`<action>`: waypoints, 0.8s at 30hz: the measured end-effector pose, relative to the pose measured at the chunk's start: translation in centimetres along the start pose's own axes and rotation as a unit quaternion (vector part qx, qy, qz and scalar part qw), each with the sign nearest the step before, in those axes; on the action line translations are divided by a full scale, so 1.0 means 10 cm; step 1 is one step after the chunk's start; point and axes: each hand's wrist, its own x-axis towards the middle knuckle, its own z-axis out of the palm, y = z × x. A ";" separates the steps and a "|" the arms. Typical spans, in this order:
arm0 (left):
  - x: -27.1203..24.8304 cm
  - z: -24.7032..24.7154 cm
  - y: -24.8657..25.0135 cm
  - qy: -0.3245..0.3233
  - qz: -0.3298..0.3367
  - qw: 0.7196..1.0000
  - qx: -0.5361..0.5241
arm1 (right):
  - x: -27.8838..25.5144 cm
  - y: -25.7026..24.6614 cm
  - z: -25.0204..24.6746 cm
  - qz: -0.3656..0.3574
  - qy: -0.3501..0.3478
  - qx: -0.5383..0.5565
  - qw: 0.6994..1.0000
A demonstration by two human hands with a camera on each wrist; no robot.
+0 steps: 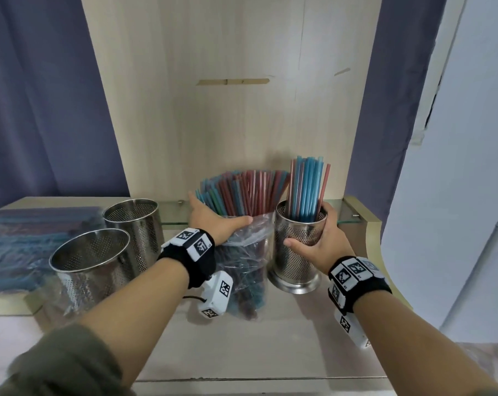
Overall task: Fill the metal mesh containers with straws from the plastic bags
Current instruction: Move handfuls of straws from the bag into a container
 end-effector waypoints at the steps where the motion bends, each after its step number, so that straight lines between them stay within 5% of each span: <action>1: 0.00 -0.02 -0.04 0.023 0.000 1.000 -0.002 | 0.00 0.00 0.00 0.000 -0.001 0.001 1.000; 8: -0.12 -0.24 -0.22 0.192 0.022 0.980 0.053 | 0.00 -0.02 0.00 0.007 -0.012 0.008 1.000; 17: -0.06 -0.22 -0.25 -0.025 0.004 0.989 0.149 | -0.01 -0.04 0.00 0.013 -0.007 0.012 1.000; 24: -0.09 -0.24 -0.38 0.010 0.011 0.998 0.062 | -0.01 -0.04 0.00 0.015 -0.007 0.005 1.000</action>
